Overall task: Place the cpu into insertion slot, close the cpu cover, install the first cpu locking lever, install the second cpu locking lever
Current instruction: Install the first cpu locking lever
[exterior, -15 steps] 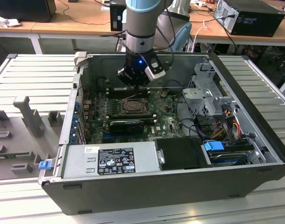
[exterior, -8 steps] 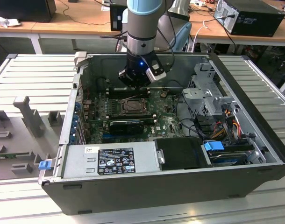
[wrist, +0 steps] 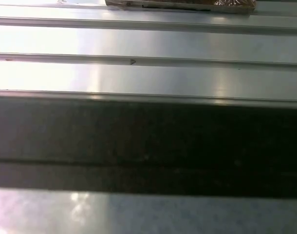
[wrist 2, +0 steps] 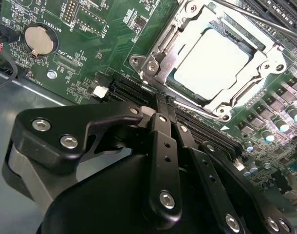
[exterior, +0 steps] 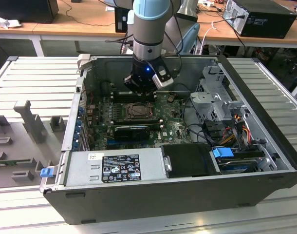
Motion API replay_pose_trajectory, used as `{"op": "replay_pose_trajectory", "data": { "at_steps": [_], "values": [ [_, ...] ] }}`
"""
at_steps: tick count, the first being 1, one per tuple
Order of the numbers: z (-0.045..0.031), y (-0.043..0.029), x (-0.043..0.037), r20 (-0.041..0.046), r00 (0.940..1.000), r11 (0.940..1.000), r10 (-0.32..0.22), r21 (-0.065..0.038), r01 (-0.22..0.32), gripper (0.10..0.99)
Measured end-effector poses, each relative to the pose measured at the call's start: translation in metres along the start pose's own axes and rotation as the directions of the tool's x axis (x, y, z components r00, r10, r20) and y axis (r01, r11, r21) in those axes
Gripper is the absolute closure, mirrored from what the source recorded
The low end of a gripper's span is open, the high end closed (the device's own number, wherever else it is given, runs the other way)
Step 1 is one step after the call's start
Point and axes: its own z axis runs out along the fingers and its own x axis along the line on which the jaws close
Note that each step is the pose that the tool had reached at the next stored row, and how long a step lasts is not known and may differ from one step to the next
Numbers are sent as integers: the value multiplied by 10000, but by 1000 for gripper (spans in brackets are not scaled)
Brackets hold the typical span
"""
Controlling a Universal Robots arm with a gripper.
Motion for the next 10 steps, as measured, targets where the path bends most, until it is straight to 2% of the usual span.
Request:
{"op": "replay_pose_trajectory", "data": {
  "at_steps": [3,6,8,10],
  "values": [
    [13,-1,-4,-1,10000,10000,-1,38,1,980],
    [28,-2,-11,-4,10000,9999,0,107,0,980],
    [38,-3,-16,-7,10000,9998,-1,201,1,980],
    [51,-3,-18,-5,10000,9997,-1,231,1,980]
  ]
}}
